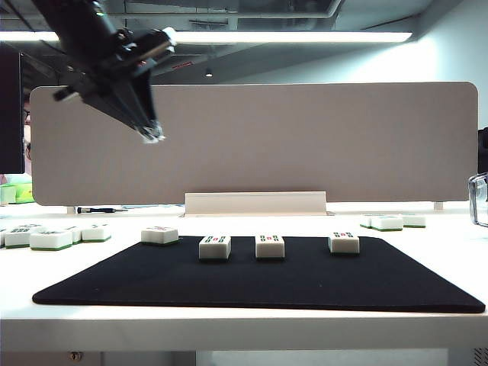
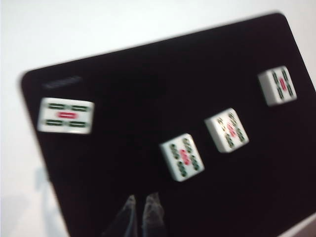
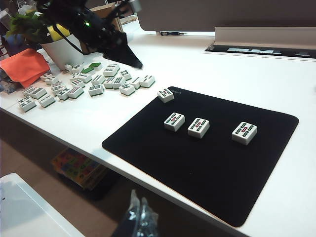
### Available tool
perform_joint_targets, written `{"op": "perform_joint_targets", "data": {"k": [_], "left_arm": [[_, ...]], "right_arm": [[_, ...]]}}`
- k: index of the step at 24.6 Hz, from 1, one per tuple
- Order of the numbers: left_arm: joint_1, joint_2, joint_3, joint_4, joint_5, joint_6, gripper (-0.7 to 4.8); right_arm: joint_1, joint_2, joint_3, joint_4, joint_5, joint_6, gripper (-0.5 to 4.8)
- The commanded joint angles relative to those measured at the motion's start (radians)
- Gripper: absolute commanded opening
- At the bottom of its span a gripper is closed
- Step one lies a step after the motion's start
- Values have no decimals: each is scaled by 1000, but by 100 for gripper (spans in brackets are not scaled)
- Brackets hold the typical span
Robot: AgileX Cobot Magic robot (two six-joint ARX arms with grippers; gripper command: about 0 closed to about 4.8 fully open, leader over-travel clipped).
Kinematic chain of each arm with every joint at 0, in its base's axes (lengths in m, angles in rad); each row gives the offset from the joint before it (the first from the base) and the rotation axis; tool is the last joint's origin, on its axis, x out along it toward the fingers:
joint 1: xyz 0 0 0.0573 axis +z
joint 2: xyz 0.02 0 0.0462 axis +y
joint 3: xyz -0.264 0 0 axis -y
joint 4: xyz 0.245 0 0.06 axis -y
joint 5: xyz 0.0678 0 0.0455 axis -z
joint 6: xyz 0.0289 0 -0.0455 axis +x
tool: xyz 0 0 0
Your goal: Arrange four mahjong tiles into a neat stack, creating two layers of paired tiles.
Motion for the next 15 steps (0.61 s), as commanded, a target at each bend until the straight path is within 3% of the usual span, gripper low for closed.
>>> {"op": "perform_joint_targets", "data": {"k": [1, 11, 15], "left_arm": [[-35, 35, 31, -16, -23, 11, 26], [-91, 145, 39, -91, -174, 44, 26], [-103, 194, 39, -88, -167, 12, 25]], "right_arm": [[0, -12, 2, 9, 2, 0, -1], [0, -12, 2, 9, 2, 0, -1], [0, -12, 2, 9, 2, 0, -1]]}}
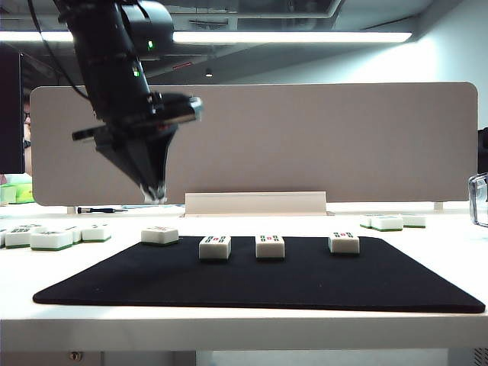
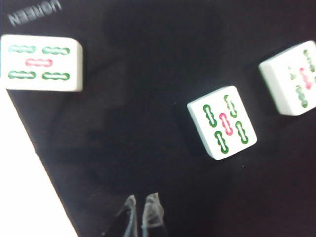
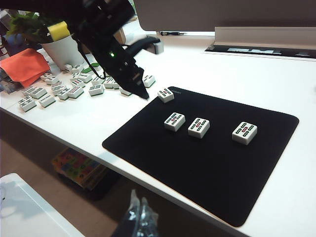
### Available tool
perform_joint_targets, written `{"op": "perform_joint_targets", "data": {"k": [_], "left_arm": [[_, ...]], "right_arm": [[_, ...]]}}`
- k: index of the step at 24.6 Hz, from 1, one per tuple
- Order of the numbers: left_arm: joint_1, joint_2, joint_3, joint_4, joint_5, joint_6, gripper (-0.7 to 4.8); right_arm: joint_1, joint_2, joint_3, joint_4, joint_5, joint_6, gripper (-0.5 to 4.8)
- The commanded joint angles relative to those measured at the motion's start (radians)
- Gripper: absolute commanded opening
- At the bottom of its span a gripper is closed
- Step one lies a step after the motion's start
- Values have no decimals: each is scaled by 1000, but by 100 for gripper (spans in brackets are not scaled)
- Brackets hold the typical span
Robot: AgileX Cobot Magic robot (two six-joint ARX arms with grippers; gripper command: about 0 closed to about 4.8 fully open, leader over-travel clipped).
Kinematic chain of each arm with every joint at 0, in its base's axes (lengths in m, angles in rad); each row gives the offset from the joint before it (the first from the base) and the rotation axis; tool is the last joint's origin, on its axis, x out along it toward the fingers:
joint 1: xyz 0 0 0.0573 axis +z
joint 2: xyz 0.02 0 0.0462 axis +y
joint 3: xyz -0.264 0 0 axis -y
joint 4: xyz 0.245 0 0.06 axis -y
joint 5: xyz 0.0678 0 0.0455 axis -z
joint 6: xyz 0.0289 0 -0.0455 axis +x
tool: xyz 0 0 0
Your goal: Arrange four mahjong tiles into a neat stack, creating two layers of paired tiles.
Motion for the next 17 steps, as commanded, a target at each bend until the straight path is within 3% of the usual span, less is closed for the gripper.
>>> {"op": "perform_joint_targets", "data": {"k": [1, 17], "left_arm": [[-14, 25, 3, 15, 1, -37, 25], [-96, 169, 3, 172, 3, -59, -6]], "right_arm": [[0, -12, 2, 9, 1, 0, -1], [0, -12, 2, 9, 2, 0, -1]]}}
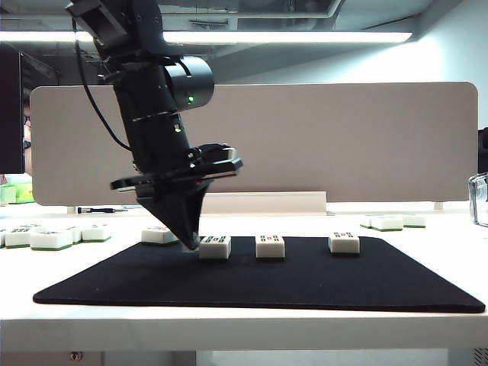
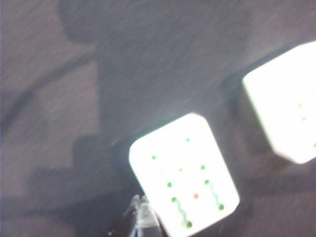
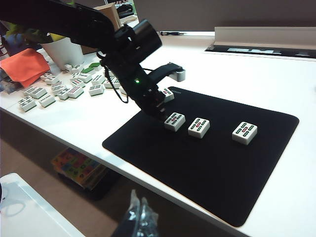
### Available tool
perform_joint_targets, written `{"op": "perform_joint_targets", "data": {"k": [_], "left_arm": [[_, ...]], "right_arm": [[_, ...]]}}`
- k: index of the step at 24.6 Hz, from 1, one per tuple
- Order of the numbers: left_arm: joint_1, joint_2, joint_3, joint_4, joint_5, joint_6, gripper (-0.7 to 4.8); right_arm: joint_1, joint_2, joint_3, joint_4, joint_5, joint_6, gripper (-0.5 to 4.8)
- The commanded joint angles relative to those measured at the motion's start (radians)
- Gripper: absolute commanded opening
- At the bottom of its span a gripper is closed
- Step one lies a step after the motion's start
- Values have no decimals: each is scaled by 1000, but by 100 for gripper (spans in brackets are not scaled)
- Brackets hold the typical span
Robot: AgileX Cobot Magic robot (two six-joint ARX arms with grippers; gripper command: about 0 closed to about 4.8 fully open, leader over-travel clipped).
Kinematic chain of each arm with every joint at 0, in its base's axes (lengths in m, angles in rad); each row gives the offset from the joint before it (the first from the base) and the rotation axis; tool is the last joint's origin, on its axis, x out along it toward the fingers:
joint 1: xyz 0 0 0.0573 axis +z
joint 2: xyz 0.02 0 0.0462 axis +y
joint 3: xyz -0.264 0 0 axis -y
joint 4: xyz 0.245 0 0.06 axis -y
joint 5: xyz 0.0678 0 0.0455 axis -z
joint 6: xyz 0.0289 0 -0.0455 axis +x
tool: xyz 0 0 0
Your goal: Arrange four mahjong tiles into a neat stack, creating two layers of paired tiles.
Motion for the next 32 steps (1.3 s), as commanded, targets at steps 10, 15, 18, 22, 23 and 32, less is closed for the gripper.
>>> {"op": "perform_joint_targets", "data": {"k": [10, 15, 18, 22, 23, 32], "left_arm": [[-26, 11, 3, 85, 36, -3, -6], [-39, 11, 3, 100, 67, 5, -6], [-39, 11, 3, 124, 67, 5, -6], [-39, 11, 3, 103, 65, 6, -6], [-36, 10, 4, 81, 50, 5, -6], [54, -9, 5, 98, -246, 114, 292]], "right_arm": [[0, -12, -1, 9, 2, 0, -1], [0, -12, -2, 9, 2, 0, -1], [0, -12, -2, 9, 2, 0, -1], [0, -12, -2, 9, 2, 0, -1], [0, -12, -2, 9, 2, 0, -1], [0, -12, -2, 9, 2, 0, -1]]}}
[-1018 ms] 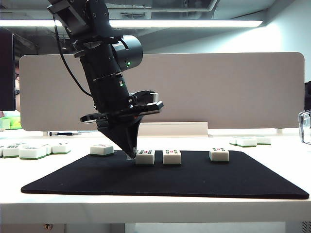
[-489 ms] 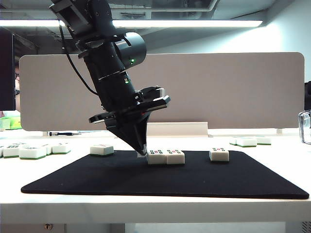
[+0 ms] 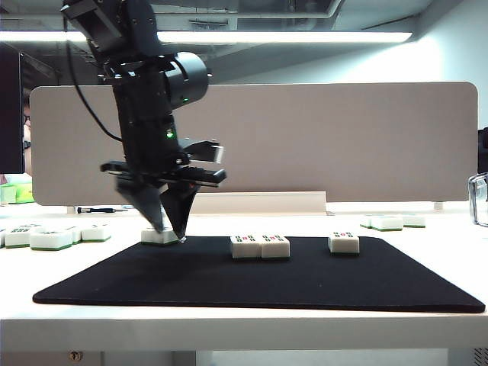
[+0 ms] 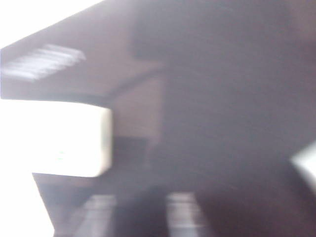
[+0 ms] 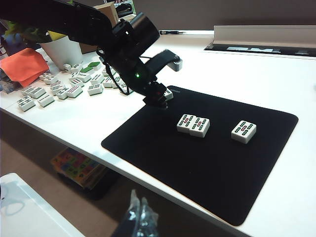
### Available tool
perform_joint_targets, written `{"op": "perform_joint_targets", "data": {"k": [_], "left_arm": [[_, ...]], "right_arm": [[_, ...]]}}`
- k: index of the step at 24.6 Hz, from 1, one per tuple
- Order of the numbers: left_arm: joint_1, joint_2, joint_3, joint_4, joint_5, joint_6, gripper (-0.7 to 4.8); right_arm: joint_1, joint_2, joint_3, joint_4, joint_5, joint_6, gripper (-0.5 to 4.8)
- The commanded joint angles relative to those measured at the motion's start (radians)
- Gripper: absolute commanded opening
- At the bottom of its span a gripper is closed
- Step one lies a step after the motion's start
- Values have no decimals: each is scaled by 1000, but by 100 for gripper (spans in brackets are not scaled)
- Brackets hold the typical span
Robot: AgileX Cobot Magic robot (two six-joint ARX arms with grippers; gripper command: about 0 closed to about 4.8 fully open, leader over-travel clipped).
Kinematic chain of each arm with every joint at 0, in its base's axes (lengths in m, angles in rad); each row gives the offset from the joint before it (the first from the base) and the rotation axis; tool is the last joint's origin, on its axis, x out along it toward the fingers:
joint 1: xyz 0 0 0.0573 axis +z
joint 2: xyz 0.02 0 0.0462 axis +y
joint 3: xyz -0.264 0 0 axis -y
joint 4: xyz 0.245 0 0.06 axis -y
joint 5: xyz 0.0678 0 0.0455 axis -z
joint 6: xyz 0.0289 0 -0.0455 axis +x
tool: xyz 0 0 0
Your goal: Arrange four mahjong tiles into a neat stack, creating two layers of paired tiles.
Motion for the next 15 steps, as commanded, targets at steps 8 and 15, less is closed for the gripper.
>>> {"op": "perform_joint_targets", "data": {"k": [8, 15], "left_arm": [[54, -5, 3, 86, 8, 112, 351], [146, -1, 3, 125, 166, 108, 381]], "right_arm": [[0, -12, 3, 9, 1, 0, -1], [0, -12, 3, 8, 1, 0, -1]]}}
